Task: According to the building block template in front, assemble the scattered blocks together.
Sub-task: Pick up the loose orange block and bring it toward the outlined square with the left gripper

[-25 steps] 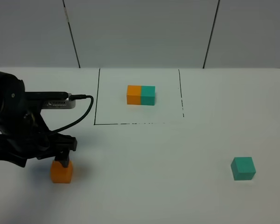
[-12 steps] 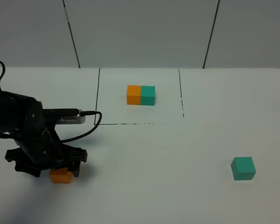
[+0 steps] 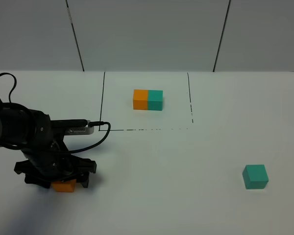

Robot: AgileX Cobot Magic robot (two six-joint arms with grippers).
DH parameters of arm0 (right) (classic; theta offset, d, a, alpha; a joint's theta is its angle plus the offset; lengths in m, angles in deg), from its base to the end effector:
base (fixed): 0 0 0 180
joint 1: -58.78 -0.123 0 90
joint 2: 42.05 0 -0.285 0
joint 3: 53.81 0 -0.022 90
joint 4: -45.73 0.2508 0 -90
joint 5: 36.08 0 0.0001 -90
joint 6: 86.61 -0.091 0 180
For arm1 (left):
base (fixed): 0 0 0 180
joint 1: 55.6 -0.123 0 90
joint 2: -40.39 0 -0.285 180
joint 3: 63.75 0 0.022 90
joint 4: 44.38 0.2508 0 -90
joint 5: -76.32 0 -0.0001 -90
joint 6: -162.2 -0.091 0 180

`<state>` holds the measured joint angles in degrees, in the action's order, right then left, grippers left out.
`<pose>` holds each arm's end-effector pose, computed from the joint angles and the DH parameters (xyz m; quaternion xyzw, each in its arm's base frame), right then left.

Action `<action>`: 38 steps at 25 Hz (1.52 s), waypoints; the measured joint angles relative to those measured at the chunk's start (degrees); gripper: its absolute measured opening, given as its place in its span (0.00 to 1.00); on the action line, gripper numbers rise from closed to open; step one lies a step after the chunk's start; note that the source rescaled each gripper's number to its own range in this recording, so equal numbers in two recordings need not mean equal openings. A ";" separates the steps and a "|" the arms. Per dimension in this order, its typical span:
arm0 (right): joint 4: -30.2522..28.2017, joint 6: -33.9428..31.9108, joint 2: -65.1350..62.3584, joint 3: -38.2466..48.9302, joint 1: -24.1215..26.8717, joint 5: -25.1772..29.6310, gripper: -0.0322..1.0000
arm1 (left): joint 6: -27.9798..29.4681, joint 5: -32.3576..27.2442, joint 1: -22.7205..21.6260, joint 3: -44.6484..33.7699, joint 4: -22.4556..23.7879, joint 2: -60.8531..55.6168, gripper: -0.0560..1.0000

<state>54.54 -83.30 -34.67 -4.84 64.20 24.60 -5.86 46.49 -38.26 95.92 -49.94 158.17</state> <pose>-0.0044 0.0126 0.2762 0.0128 0.8502 0.0369 0.5251 0.3192 -0.1043 0.1143 0.0075 0.9940 -0.0540 0.0943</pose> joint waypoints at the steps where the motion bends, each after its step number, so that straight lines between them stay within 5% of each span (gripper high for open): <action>1: 0.00 0.00 0.00 0.00 0.00 0.00 0.78 | 0.00 0.22 0.00 0.00 0.00 0.00 0.71; 15: 0.00 0.00 0.00 0.00 0.00 0.00 0.78 | -2.57 -2.15 0.00 0.00 0.00 0.06 0.58; 18: 0.00 0.00 0.00 0.00 0.00 0.00 0.78 | -2.57 -2.22 0.00 0.00 0.00 0.08 0.42; 22: 0.00 0.00 0.00 0.00 0.00 0.00 0.78 | -2.57 -2.17 0.00 0.00 -0.06 0.28 0.06; 29: 0.00 0.00 0.00 0.00 0.00 0.00 0.78 | -2.75 -3.47 0.00 0.00 -0.06 0.28 0.05; 38: 0.00 0.00 0.00 0.00 0.00 0.00 0.78 | -6.08 -13.93 0.00 4.15 -0.06 -1.80 0.05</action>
<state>54.54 -83.30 -34.67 -4.84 64.20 24.60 -11.94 32.56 -38.26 100.08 -50.00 156.38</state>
